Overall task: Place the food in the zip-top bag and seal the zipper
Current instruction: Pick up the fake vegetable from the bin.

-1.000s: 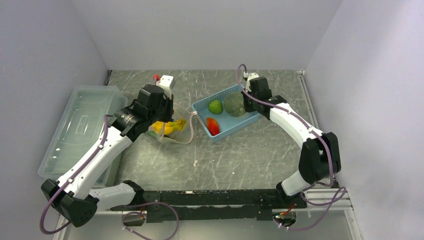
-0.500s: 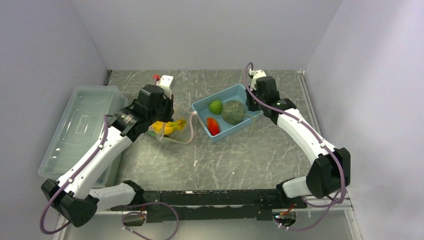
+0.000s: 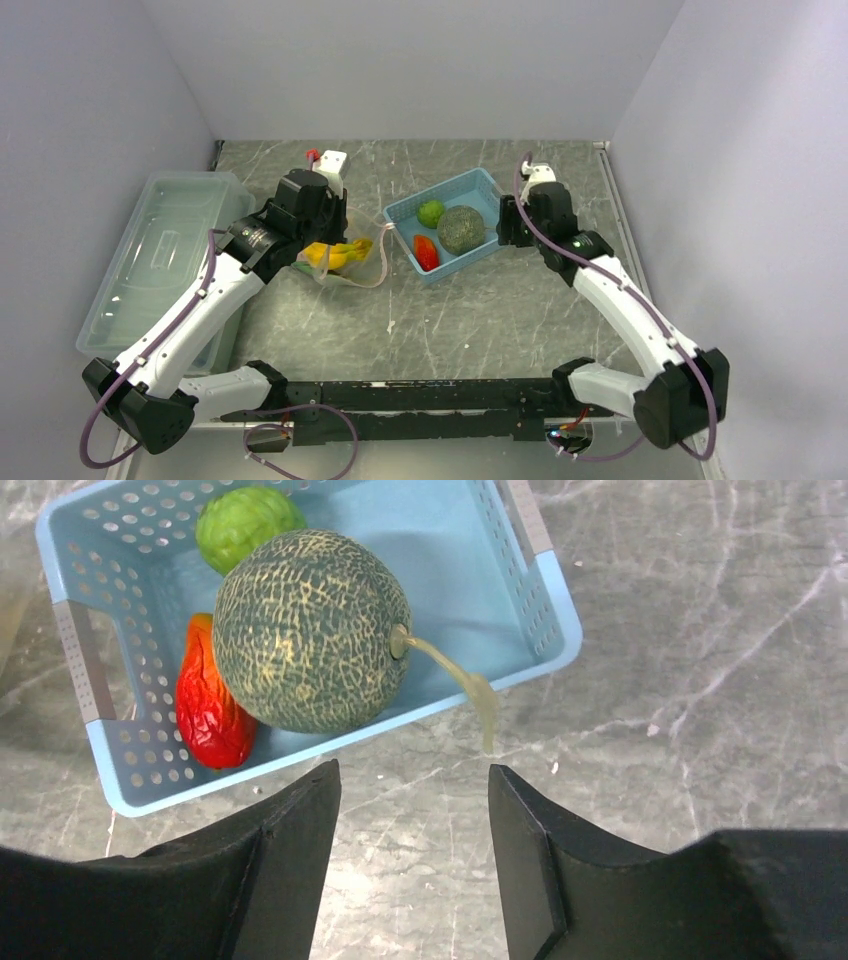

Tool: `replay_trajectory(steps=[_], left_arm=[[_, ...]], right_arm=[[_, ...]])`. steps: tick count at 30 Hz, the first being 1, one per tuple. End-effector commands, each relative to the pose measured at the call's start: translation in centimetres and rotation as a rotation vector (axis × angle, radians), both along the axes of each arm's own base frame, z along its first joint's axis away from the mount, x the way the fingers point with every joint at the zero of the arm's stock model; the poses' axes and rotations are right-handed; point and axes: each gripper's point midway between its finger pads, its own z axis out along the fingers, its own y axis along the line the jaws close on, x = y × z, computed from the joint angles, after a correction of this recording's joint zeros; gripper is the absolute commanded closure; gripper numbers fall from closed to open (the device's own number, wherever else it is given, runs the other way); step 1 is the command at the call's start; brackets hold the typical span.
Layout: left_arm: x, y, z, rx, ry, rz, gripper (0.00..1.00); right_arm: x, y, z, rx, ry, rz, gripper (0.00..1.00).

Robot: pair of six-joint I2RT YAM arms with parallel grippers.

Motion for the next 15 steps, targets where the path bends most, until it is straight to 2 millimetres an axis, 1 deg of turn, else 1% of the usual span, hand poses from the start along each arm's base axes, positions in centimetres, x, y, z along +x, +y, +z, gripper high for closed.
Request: replay_trajectory(steps=[1, 3, 7, 10, 13, 15], left_arm=[[0.4, -0.6, 1.5, -0.036, -0.051, -0.013, 1.00], [0.4, -0.6, 1.4, -0.035, -0.049, -0.014, 1.00], [0.5, -0.6, 1.3, -0.033, -0.045, -0.013, 1.00], [0.5, -0.6, 1.4, -0.033, -0.046, -0.012, 1.00], [0.5, -0.6, 1.3, -0.031, -0.045, -0.011, 1.00], [0.5, -0.6, 1.3, -0.031, -0.045, -0.012, 1.00]], right_arm=[[-0.6, -1.2, 2.2, 0.055, -0.105, -0.095, 0.40], [-0.9, -1.8, 2.2, 0.055, -0.121, -0.118, 0.36], [-0.9, -2.1, 1.2, 0.056, -0.113, -0.145, 0.31], [-0.4, -1.9, 0.4, 0.073, -0.115, -0.161, 0.30], [0.6, -1.8, -0.2, 0.083, -0.123, -0.189, 0.29], [1.4, -1.4, -0.5, 0.094, -0.129, -0.188, 0.31]])
